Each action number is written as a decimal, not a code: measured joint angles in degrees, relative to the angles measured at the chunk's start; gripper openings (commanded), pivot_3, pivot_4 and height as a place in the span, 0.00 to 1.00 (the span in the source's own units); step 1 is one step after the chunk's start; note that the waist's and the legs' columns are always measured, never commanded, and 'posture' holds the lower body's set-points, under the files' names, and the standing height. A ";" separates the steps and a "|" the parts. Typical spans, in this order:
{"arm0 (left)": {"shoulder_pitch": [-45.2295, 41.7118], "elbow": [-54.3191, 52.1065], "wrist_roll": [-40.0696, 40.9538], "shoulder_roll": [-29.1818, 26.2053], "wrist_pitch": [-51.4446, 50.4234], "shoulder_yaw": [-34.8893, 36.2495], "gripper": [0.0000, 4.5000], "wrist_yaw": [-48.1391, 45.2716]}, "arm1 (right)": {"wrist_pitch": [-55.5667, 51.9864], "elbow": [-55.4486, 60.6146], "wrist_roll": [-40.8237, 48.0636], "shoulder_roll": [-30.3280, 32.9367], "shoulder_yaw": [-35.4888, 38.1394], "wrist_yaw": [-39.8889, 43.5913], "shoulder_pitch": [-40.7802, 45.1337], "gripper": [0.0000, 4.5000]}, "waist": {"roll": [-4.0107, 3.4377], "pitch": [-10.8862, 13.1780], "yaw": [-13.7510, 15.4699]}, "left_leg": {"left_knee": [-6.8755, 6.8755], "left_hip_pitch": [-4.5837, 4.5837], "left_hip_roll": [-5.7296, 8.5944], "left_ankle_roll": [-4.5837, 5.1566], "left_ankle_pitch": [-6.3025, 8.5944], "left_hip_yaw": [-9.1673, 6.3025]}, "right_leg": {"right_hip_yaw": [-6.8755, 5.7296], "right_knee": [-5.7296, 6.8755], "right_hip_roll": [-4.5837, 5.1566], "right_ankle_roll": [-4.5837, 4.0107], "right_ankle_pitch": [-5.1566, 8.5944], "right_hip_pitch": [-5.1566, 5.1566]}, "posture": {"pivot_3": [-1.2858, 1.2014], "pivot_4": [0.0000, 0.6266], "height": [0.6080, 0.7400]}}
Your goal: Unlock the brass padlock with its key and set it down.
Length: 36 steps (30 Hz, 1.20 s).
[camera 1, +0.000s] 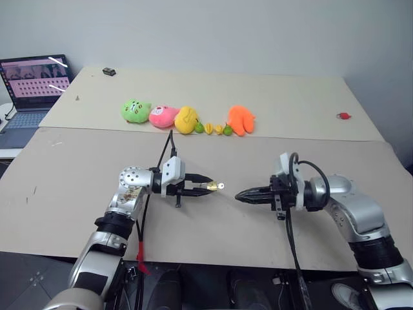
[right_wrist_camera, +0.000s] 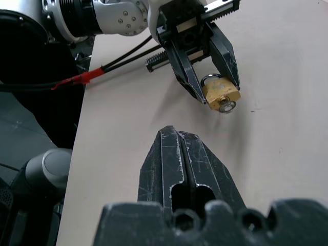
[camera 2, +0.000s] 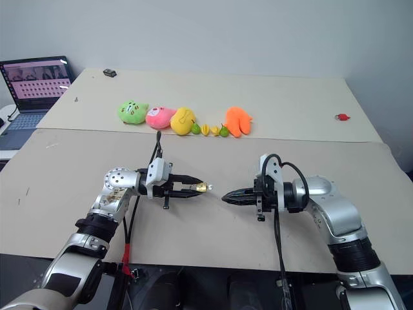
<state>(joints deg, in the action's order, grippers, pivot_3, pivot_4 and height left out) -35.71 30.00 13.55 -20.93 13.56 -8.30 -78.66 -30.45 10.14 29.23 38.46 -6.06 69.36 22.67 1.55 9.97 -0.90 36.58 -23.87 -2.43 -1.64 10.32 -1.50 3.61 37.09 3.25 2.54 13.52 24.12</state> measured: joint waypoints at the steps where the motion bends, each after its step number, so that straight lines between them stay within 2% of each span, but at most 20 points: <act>1: 0.00 -0.49 0.08 0.14 -0.15 0.07 0.19 0.32 | 0.10 0.00 -0.11 -0.19 -0.11 -0.25 0.29 0.01 | 0.00 0.00 0.01 | 0.00 0.00 0.00 0.00 0.00 0.00 | 0.00 0.00 0.00 0.00 0.00 -0.01 | 0.52 0.24 0.86; 7: 0.97 -5.67 0.59 1.18 -2.06 -0.44 0.19 0.91 | 0.32 0.17 0.89 -4.01 0.21 -2.28 6.95 0.01 | 0.00 0.00 -0.18 | 0.01 0.00 -0.02 0.01 0.01 -0.01 | 0.01 0.01 -0.03 -0.01 -0.01 -0.01 | 0.52 0.24 0.86; 15: 1.83 -7.01 1.52 1.13 -4.70 -0.39 0.19 2.03 | 4.77 -2.95 -3.87 -4.01 -2.44 -2.17 5.24 0.01 | 0.00 0.00 0.05 | 0.12 -0.08 0.00 0.04 0.03 0.01 | 0.01 0.01 0.00 -0.01 -0.02 0.02 | 0.52 0.24 0.86; 18: 1.88 -7.04 1.57 1.04 -4.87 -0.39 0.19 2.27 | 8.53 -6.12 -5.89 -4.21 -1.93 -3.45 5.39 0.17 | 0.00 0.00 0.02 | 0.12 -0.07 -0.01 0.05 0.03 0.00 | 0.01 0.01 -0.03 -0.01 -0.02 0.02 | 0.52 0.24 0.86; 21: 1.95 -7.06 1.57 1.01 -5.06 -0.40 0.19 2.59 | 10.09 -8.13 -6.59 -4.21 -1.78 -3.47 5.49 0.39 | 0.00 0.00 -0.08 | 0.12 -0.08 -0.01 0.09 0.05 0.01 | 0.01 0.00 -0.03 -0.03 -0.03 0.03 | 0.52 0.24 0.86; 22: 1.95 -7.09 1.57 1.01 -5.11 -0.40 0.19 2.70 | 10.12 -8.41 -6.62 -4.19 -1.79 -3.35 5.49 0.49 | 0.00 0.00 -0.08 | 0.12 -0.08 -0.01 0.10 0.06 0.00 | 0.01 0.01 -0.03 -0.05 -0.04 0.03 | 0.52 0.24 0.86; 24: 1.95 -7.47 1.57 1.02 -5.20 -0.42 0.19 2.79 | 8.29 -8.16 -5.92 -3.08 -1.98 -2.21 5.48 0.62 | 0.00 0.00 -0.05 | 0.12 -0.10 -0.01 0.10 0.06 0.00 | 0.01 0.00 -0.02 -0.12 -0.09 0.03 | 0.52 0.24 0.86; 25: 1.98 -7.82 1.57 1.01 -5.18 -0.43 0.19 2.79 | 6.48 -7.73 -5.36 -2.08 -2.14 -1.60 5.45 0.74 | 0.00 0.00 -0.04 | 0.13 -0.11 -0.01 0.10 0.06 0.00 | 0.01 0.00 -0.02 -0.15 -0.10 0.03 | 0.52 0.24 0.86; 26: 1.98 -8.05 1.57 0.94 -5.16 -0.42 0.19 2.78 | 4.44 -7.21 -5.17 -1.13 -2.20 -0.97 5.45 0.79 | 0.00 0.00 -0.02 | 0.14 -0.11 -0.01 0.10 0.06 0.00 | 0.01 0.00 -0.02 -0.16 -0.11 0.02 | 0.52 0.24 0.86; 32: 1.98 -8.04 1.58 0.86 -4.88 -0.49 0.19 2.70 | -15.89 -6.88 4.99 3.03 -2.06 2.14 6.59 0.79 | 0.00 0.00 0.03 | 0.17 -0.12 -0.01 0.11 0.07 0.00 | 0.01 0.00 -0.01 -0.19 -0.13 0.03 | 0.52 0.24 0.86; 35: 2.00 -8.01 1.56 1.23 -3.81 -0.55 0.19 2.77 | -28.53 -9.50 10.98 3.21 -0.58 1.99 11.34 0.79 | 0.00 0.00 -0.22 | 0.17 -0.11 -0.05 0.12 0.07 -0.01 | 0.01 0.01 -0.06 -0.21 -0.14 0.04 | 0.52 0.24 0.86; 36: 2.00 -8.01 1.56 1.26 -3.74 -0.55 0.19 2.79 | -29.55 -9.77 11.59 3.19 -0.30 1.92 11.72 0.79 | 0.00 0.00 -0.21 | 0.17 -0.11 -0.05 0.12 0.07 -0.02 | 0.01 0.01 -0.06 -0.22 -0.14 0.04 | 0.52 0.24 0.86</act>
<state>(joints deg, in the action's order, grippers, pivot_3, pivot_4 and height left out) -33.71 21.99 15.12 -19.67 9.82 -8.85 -75.87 -59.99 0.37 40.81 41.65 -6.36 71.28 34.39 1.56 9.97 -1.11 36.75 -23.98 -2.48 -1.52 10.39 -1.52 3.62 37.10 3.19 2.32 13.38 24.17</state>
